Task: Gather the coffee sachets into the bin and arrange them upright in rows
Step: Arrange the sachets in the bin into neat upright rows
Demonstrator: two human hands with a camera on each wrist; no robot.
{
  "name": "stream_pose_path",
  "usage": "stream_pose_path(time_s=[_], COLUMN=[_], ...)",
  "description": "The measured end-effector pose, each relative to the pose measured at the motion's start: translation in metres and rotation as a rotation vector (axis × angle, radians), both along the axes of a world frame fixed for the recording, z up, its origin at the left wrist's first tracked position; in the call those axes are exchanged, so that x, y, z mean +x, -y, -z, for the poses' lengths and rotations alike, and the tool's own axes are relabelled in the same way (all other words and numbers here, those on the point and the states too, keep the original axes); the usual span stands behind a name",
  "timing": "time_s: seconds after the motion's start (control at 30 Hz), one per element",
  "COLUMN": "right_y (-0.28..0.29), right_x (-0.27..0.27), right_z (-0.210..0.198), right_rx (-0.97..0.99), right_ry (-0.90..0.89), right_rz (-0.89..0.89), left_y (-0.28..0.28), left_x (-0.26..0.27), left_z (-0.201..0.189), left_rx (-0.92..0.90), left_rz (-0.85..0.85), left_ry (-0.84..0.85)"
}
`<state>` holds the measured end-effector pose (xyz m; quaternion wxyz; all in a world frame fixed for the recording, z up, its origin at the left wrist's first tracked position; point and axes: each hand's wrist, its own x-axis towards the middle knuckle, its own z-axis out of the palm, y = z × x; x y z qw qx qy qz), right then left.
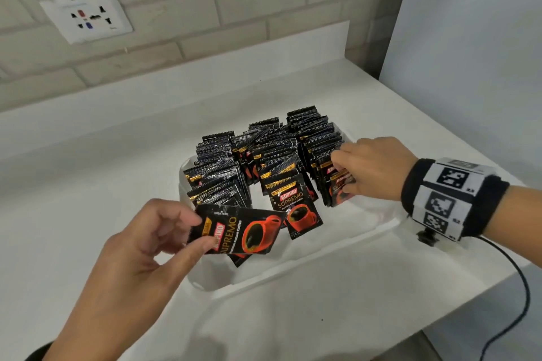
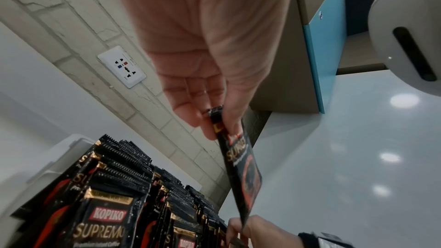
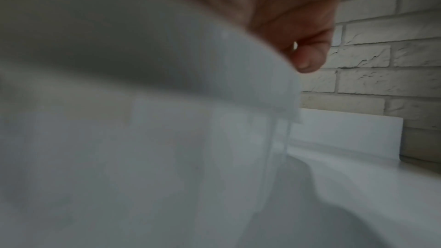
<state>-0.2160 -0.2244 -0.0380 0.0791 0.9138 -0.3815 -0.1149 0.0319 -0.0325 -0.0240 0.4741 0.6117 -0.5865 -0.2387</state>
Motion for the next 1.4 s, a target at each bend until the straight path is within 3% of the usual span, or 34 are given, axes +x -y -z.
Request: stream_pose_path(time_s=[0.4, 0.6, 0.83, 1.0, 1.23, 1.4], right_y=[-0.004, -0.003, -0.019, -0.046, -0.067, -0.078], right_x=[-0.001, -0.008, -0.012, 0.004, 0.037, 0.062], right_z=[-0.003, -0.014, -0.041, -0.055, -0.039, -0.026], right_rx=[-0.034, 0.005, 0.065, 0.184, 0.552, 0.713], right_ry=[0.011, 0.063, 0.154, 0.207, 0.366, 0.349], right_rz=[0.082, 0.139, 0.166, 0.047, -0.092, -0.137], left_y=[0.007, 0.012, 0.043, 0.063, 0.066, 0.065], left_x=[0.003, 0.007, 0.018, 0.011, 0.01, 0.009], left_z=[0.0, -0.009, -0.006, 0.009, 0.014, 0.011], left_rx=[0.113, 0.204, 0.39, 0.499, 0.461, 0.406], left_rz=[0.045, 0.026, 0.144, 0.254, 0.133, 0.1], left_ry=[0.067, 0.217, 0.366, 0.584, 0.796, 0.911])
